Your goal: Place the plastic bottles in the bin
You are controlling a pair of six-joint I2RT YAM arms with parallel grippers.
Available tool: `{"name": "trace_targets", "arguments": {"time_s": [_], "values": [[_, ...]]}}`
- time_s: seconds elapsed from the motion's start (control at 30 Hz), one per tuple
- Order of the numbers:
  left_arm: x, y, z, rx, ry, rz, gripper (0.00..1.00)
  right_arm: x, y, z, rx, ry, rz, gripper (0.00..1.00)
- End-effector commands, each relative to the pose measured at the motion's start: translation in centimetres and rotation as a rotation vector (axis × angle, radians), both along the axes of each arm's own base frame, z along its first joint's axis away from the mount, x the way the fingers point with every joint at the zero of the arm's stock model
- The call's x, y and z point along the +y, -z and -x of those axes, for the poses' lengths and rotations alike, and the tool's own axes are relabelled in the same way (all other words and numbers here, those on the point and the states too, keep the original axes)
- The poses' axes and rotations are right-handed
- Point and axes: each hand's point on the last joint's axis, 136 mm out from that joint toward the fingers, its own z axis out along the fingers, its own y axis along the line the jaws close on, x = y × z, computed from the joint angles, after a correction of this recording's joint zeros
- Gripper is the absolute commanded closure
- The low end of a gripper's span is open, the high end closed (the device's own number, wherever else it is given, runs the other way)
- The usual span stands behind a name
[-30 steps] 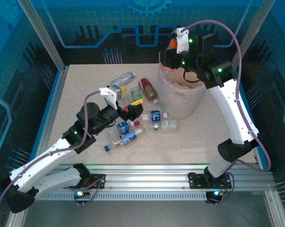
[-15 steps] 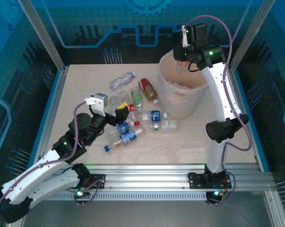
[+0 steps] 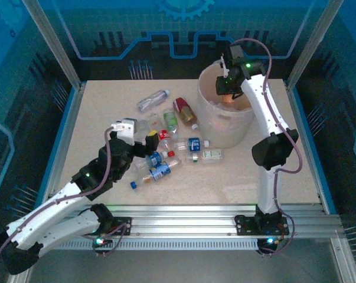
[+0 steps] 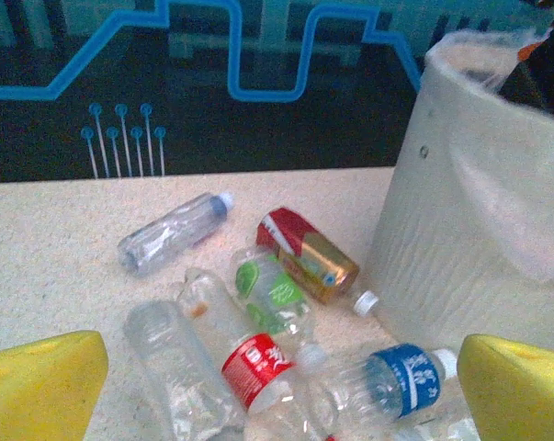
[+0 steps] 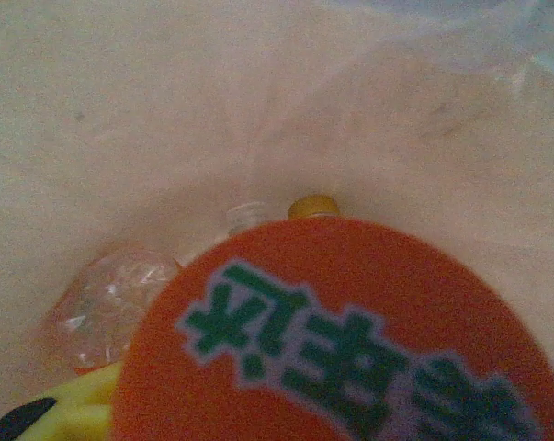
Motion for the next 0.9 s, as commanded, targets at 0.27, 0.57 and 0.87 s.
{"name": "trace_targets", "arguments": {"time_s": [0.27,0.57,0.87], "values": [[0.5,3.2,-0.2,0.145,-0.038,-0.081,0.01,-0.9,5.6,0.7,0.165,0.033,0.004,0.44],[0.7,5.1,-0.2,0.216,-0.059,-0.104,0.01,-1.0,6.5,0.4,0.173,0.038,0.0,0.28],[1.2,6.4,-0.4,0.261,-0.089,-0.102,0.01,-1.1,2.8,0.9,0.089,0.026,-0.02,0.22]]}}
